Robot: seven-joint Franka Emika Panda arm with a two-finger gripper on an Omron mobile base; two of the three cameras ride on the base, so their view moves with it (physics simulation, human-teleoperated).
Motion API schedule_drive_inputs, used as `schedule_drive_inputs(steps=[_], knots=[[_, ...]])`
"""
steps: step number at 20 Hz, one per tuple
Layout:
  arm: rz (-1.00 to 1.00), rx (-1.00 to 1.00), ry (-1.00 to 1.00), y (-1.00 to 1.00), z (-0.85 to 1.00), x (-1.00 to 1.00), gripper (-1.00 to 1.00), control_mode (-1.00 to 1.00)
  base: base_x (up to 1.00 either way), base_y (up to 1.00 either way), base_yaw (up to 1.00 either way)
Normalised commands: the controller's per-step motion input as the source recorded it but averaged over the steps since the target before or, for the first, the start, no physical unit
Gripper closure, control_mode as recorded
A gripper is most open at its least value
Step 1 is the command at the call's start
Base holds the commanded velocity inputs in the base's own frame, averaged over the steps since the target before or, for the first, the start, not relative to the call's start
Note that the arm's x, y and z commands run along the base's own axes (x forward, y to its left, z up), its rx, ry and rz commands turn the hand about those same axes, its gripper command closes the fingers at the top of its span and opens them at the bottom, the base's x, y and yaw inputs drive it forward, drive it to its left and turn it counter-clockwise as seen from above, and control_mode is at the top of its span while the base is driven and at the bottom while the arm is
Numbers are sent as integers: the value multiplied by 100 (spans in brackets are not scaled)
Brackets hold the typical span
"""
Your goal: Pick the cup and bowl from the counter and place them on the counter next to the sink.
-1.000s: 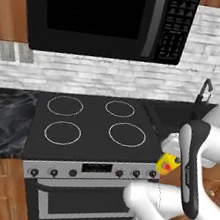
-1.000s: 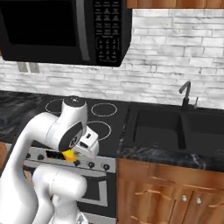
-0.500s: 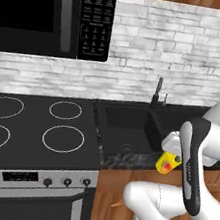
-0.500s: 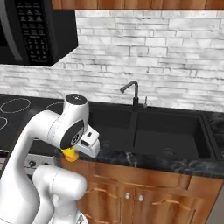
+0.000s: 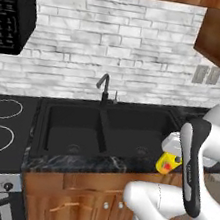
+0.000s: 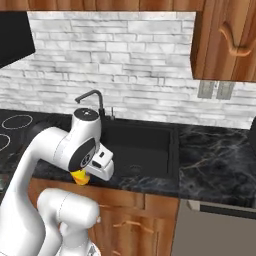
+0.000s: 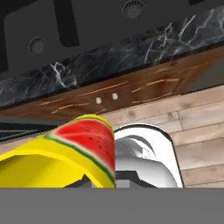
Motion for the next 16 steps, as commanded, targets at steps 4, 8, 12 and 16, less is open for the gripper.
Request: schedule_drive_inputs(steps=[4,8,12,16], knots=[[0,0,0,0,0,0,100,100,41,-100,0],[0,0,0,0,0,0,100,100,41,-100,0],[0,0,0,0,0,0,100,100,11,-43,-3],[0,0,0,0,0,0,100,100,0,0,0]])
